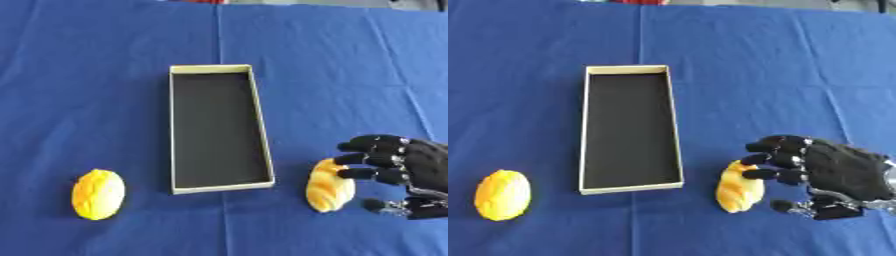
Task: Pick up objects on the table and place them in the box.
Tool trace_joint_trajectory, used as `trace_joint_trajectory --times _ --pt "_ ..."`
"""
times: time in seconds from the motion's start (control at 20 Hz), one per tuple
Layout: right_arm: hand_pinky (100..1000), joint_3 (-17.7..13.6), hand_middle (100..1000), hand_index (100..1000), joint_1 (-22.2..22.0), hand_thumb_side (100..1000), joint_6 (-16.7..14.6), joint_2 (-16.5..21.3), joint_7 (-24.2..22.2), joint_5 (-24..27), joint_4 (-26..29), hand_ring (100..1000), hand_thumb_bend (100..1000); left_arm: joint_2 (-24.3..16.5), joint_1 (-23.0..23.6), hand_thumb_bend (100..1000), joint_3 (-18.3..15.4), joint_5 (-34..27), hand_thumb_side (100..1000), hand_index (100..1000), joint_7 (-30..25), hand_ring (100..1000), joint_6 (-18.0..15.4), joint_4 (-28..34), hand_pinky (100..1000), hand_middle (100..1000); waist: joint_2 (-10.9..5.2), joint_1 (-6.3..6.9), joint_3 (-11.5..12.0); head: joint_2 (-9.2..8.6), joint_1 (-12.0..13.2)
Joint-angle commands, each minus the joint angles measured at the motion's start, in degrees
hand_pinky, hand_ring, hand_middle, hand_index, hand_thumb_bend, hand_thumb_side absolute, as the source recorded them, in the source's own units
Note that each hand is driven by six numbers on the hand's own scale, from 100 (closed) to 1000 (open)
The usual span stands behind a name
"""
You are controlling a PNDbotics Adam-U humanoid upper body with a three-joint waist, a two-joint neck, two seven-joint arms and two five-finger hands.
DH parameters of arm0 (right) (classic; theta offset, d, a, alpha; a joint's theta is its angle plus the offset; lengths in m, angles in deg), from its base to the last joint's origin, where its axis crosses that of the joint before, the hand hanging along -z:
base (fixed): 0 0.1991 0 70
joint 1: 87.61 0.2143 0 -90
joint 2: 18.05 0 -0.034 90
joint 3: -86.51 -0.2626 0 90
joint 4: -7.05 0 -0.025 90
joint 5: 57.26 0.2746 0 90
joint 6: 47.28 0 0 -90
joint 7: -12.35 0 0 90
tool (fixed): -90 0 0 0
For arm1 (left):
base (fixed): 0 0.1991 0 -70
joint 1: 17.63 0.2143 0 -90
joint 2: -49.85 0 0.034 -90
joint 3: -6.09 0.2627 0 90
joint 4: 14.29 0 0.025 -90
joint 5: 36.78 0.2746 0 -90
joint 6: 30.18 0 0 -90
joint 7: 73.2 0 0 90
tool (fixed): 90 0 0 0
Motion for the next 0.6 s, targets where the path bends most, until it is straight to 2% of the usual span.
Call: trace_joint_trajectory --times 0.05,0.3,0.6 --pt "876 -0.6 872 941 0.7 100 -0.6 2.5 -0.9 0.6 0.6 951 339 -1.9 -0.6 100 -0.3 -0.1 565 868 -0.1 768 0.0 0.9 922 759 -1.0 0.04 0.1 -1.39 -0.4" --pt "877 -2.6 876 942 2.2 100 -1.8 3.9 -2.8 4.7 0.6 951 334 -1.9 -0.7 100 -0.1 -0.3 565 867 -0.2 768 0.0 0.9 925 759 -1.33 -0.26 0.2 -2.16 -0.8" --pt "876 -4.3 877 944 2.5 100 -1.8 4.1 -4.2 7.5 0.6 948 329 -1.6 -0.5 100 0.1 -0.8 565 865 -0.8 767 0.4 0.9 929 756 -1.69 -0.51 -0.2 -1.86 -1.0"
